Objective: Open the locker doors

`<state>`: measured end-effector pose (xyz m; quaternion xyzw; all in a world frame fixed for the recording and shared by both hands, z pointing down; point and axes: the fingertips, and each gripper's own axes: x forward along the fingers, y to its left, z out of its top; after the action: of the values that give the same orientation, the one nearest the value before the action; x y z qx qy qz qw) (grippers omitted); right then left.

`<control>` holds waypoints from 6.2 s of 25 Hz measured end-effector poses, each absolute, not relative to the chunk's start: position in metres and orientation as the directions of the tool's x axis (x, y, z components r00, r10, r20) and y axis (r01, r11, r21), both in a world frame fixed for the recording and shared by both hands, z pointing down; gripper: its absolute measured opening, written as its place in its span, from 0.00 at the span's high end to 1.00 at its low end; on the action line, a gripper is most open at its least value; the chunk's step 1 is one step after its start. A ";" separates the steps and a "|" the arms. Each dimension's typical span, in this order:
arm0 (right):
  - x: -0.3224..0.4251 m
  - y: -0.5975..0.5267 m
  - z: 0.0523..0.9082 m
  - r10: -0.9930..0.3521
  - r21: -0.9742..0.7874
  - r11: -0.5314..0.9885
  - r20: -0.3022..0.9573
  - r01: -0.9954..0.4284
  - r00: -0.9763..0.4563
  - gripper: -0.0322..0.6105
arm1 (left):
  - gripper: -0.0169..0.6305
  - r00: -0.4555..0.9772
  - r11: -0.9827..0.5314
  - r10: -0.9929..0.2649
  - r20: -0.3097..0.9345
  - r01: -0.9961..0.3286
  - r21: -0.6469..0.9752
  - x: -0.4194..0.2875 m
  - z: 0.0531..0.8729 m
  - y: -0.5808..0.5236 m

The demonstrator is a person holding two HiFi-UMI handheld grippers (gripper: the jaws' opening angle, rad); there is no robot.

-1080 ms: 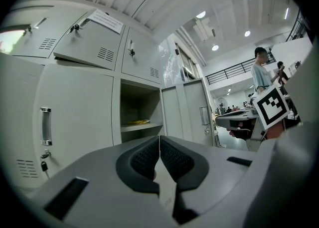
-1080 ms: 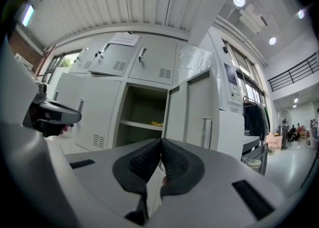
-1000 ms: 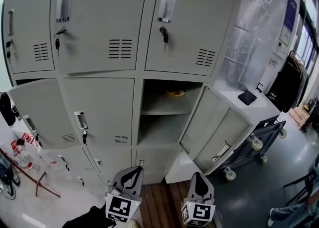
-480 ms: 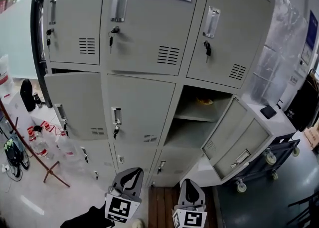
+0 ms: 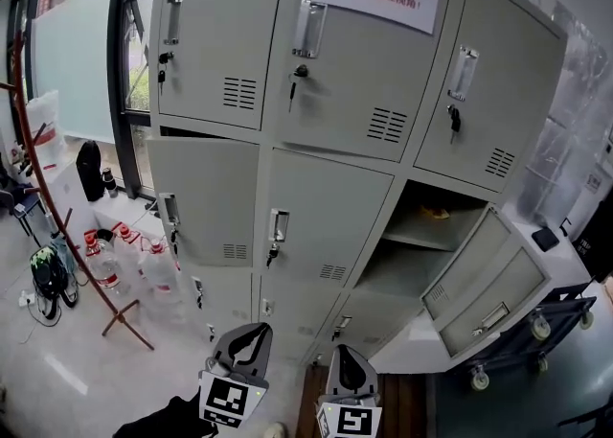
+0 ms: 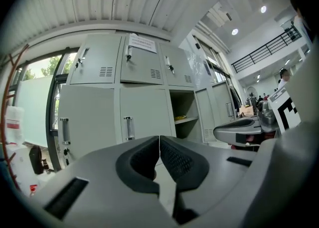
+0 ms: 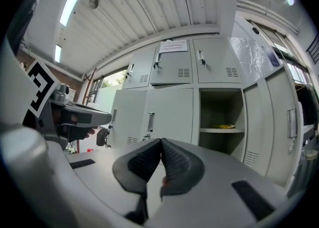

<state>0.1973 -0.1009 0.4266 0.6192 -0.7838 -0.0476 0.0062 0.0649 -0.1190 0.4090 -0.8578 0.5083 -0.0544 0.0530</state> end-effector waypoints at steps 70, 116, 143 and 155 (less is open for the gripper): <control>0.023 -0.382 0.407 -0.930 0.114 0.364 -0.010 -0.925 -0.367 0.65 | 0.94 0.409 -0.409 -0.912 0.031 -0.904 -0.126 -0.091 0.402 -0.339; 0.060 -0.243 0.418 -0.997 0.167 0.067 0.039 -0.984 -0.061 0.74 | 0.94 0.699 -0.696 -0.715 0.016 -0.710 -0.102 -0.050 0.408 -0.261; 0.178 -0.143 0.425 -0.996 0.161 -0.078 0.021 -0.984 0.082 0.85 | 0.94 0.741 -0.738 -0.671 0.023 -0.665 -0.114 0.042 0.412 -0.173; 0.243 -0.128 0.426 -0.979 0.181 -0.199 0.014 -0.963 0.205 0.93 | 0.94 0.753 -0.751 -0.657 0.027 -0.651 -0.113 0.074 0.417 -0.167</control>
<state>0.2432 -0.1283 0.4259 0.7725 -0.6285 -0.0518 0.0747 0.0744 -0.1674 0.4166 -0.9350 0.3498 -0.0326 0.0484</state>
